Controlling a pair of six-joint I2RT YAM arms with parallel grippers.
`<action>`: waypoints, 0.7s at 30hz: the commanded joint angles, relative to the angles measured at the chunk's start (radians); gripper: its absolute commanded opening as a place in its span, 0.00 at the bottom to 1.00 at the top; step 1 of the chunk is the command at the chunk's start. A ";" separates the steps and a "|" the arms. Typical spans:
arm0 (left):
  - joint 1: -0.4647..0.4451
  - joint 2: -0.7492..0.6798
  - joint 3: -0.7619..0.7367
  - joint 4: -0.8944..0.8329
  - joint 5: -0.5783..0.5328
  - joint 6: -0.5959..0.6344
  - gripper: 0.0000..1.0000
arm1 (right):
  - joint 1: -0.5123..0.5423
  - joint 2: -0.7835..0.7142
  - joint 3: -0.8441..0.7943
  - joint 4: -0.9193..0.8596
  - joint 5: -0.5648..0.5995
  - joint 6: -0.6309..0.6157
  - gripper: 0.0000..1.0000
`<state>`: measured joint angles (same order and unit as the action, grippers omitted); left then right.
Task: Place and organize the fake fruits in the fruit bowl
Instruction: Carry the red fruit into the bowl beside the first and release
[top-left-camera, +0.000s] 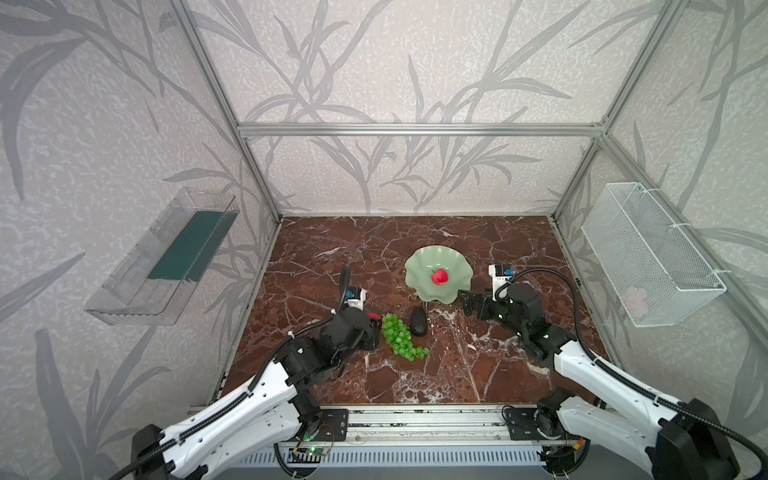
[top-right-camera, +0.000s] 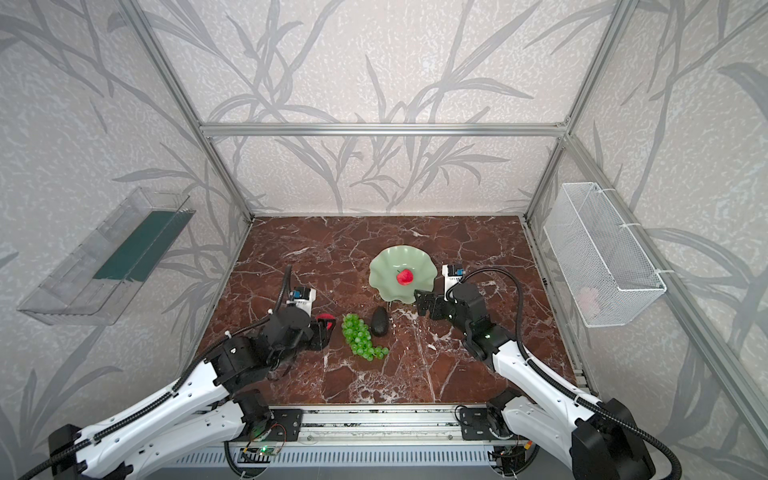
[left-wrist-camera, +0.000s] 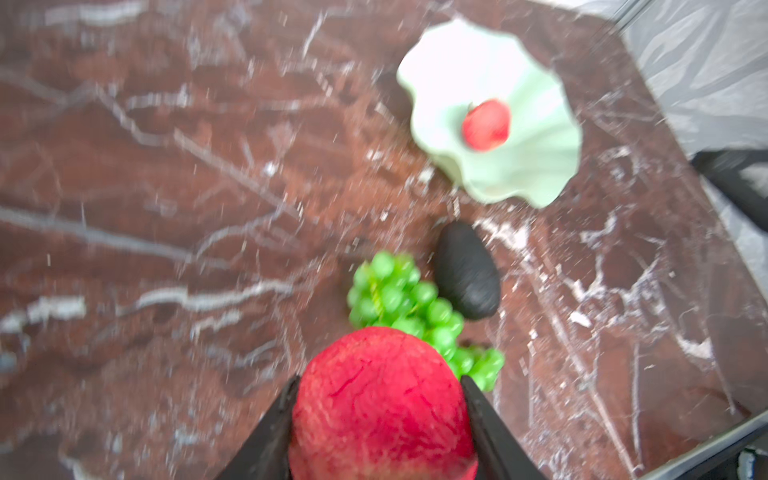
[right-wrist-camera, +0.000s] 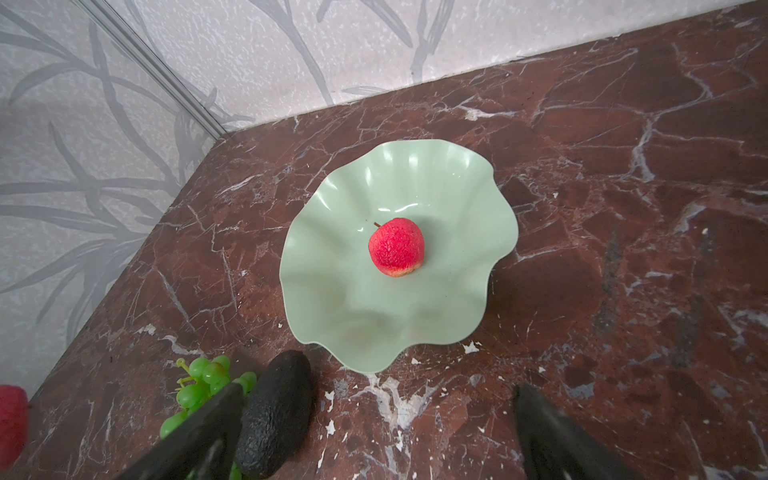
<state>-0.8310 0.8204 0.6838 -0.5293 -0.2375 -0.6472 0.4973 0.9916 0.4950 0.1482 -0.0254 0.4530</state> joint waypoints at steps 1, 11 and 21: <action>0.020 0.137 0.108 0.090 -0.017 0.121 0.38 | -0.001 -0.048 -0.018 -0.015 0.021 0.001 1.00; 0.084 0.637 0.471 0.207 0.143 0.255 0.37 | -0.002 -0.186 -0.080 -0.077 0.036 -0.036 0.99; 0.142 1.052 0.780 0.174 0.216 0.262 0.33 | -0.004 -0.300 -0.102 -0.146 0.066 -0.043 0.99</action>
<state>-0.6987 1.8172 1.4006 -0.3210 -0.0532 -0.4007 0.4973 0.7208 0.4015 0.0353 0.0193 0.4225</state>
